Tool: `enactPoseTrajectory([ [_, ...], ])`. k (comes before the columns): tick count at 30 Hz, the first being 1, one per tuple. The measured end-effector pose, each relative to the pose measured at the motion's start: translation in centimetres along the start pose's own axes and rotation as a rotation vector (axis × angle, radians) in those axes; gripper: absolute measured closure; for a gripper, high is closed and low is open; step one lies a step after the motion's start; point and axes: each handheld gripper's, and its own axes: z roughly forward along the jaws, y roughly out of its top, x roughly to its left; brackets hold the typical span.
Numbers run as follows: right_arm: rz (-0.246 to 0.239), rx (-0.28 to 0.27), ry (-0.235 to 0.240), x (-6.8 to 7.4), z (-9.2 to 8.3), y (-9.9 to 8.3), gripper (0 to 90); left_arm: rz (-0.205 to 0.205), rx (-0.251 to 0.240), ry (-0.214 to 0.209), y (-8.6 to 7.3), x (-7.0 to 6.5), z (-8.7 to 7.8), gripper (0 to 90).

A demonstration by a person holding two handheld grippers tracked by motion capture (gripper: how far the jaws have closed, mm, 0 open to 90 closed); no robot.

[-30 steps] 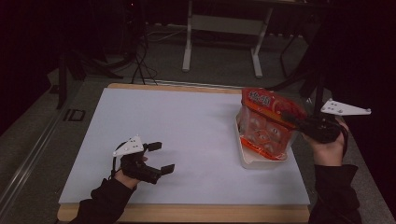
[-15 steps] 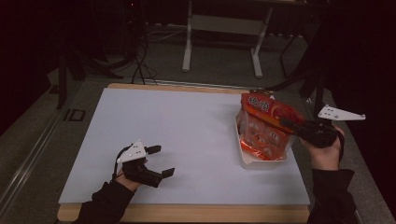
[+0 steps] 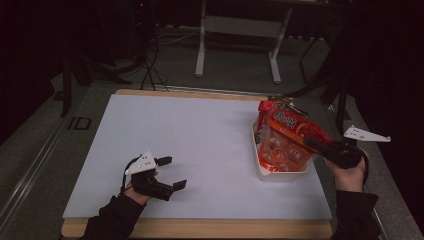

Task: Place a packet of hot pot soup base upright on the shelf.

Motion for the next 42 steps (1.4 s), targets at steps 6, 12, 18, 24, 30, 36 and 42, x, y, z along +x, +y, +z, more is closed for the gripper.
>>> enactPoseTrajectory([
  [6,0.007,-0.05,-0.024,0.7,-0.6,1.1,61.5,-0.002,0.0,-0.005,0.0,0.0,0.1,1.2],
  [12,-0.058,-0.145,-0.04,2.9,-1.8,4.1,44.7,-0.006,0.006,-0.011,-0.2,-0.1,0.2,1.2],
  [18,-0.111,-0.191,-0.008,5.7,-1.6,6.2,33.6,-0.006,0.01,-0.017,-0.3,-0.1,0.4,1.2],
  [24,-0.115,-0.189,0.067,7.7,-0.3,6.5,20.6,-0.008,0.009,-0.021,-0.4,-0.2,0.4,1.2],
  [30,-0.121,-0.16,0.133,9.1,1.5,5.3,14.1,-0.005,0.006,-0.021,-0.4,-0.2,0.3,1.2],
  [36,-0.134,-0.091,0.185,10.4,3.5,3.4,12.5,-0.003,0.005,-0.021,-0.4,-0.2,0.4,1.2],
  [42,-0.144,-0.034,0.215,11.1,5.4,1.3,13.3,-0.001,0.002,-0.022,-0.3,-0.3,0.3,1.2],
])
